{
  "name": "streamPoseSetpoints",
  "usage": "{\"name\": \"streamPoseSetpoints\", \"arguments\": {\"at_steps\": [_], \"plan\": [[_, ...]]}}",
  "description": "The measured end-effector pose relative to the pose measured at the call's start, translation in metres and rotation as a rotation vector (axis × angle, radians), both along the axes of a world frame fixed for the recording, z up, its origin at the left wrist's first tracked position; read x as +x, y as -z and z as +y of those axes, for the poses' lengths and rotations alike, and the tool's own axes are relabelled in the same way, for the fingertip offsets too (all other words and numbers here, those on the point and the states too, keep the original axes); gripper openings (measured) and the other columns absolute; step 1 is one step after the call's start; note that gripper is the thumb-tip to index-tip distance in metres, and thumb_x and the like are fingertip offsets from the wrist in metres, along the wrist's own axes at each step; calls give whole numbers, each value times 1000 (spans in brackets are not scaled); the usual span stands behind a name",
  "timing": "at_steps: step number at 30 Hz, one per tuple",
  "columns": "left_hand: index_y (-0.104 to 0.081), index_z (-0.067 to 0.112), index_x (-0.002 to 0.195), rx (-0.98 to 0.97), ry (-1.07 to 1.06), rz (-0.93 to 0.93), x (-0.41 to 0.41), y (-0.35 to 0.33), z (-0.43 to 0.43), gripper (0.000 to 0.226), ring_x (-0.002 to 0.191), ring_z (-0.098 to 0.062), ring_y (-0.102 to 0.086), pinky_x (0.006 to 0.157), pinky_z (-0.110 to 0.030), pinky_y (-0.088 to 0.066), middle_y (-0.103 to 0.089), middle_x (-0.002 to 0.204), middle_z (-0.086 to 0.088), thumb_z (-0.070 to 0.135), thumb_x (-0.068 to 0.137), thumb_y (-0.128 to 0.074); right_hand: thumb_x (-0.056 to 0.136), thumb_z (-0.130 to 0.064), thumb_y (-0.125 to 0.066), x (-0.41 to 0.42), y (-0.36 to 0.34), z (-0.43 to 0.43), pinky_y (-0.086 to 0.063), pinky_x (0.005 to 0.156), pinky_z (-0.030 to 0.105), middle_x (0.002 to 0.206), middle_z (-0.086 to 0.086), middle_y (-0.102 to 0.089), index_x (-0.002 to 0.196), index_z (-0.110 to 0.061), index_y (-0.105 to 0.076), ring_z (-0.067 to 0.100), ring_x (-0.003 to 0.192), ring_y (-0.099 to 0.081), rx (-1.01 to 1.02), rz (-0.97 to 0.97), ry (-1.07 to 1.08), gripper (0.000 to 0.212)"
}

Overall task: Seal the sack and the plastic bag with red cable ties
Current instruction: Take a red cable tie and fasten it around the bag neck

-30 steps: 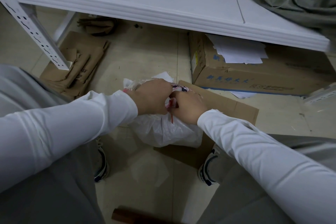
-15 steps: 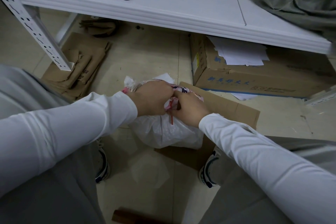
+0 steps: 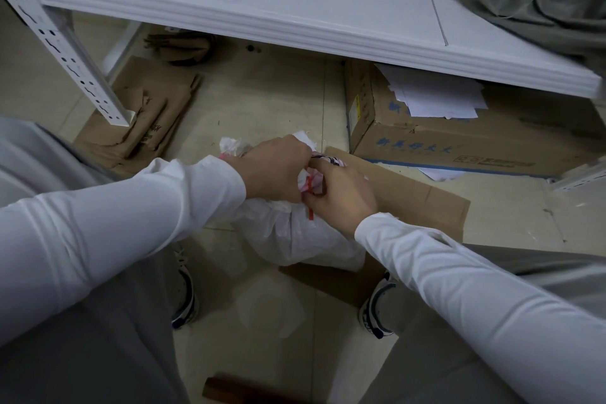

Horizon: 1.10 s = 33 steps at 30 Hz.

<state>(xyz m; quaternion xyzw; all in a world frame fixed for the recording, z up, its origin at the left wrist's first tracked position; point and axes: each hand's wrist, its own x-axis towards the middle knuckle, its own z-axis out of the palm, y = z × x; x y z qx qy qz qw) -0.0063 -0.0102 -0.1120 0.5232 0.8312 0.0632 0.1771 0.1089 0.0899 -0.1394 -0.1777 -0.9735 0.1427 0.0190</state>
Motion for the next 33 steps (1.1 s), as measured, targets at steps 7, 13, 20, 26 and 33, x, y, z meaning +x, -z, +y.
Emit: {"name": "streamPoseSetpoints", "arguments": {"at_steps": [7, 13, 20, 26, 33], "plan": [[-61, 14, 88, 31, -65, -11, -3, 5, 0, 40, 71, -23, -60, 66, -38, -56, -53, 81, 0, 45, 64, -68, 83, -43, -54, 0, 2, 2, -51, 74, 29, 98, -4, -70, 104, -32, -68, 18, 90, -64, 4, 14, -64, 27], [-61, 21, 109, 11, -35, 35, -1, 12, 1, 58, 74, -21, -63, 65, -36, -57, -60, 90, -1, 47, 58, -55, 81, -46, -48, -2, 5, 2, -39, 60, 26, 83, -2, -65, 85, -30, -64, 20, 79, -63, 115, -40, -79, 23], [-54, 21, 120, -6, 68, 97, -1, 10, -1, 54, 89, -23, -62, 75, -38, -55, -62, 105, -1, 43, 72, -65, 73, -61, -47, -5, 6, 11, -49, 71, 30, 95, -7, -67, 95, -38, -66, 19, 89, -63, -59, -113, -43, 37], [-47, 20, 130, 69, 268, 425, 9, 10, -7, 46, 112, -23, -50, 89, -36, -47, -55, 128, -3, 33, 88, -59, 64, -71, -52, -8, 12, 17, -54, 81, 41, 96, -7, -69, 101, -33, -64, 17, 91, -63, -190, -126, 56, 54], [-42, 17, 139, 109, 266, 419, 2, 18, -8, 51, 112, -26, -54, 89, -40, -51, -56, 129, -8, 21, 90, -58, 80, -49, -66, -6, 1, 18, -49, 75, 33, 84, -4, -64, 74, -28, -54, 15, 81, -58, -200, -170, 19, 25]]}}
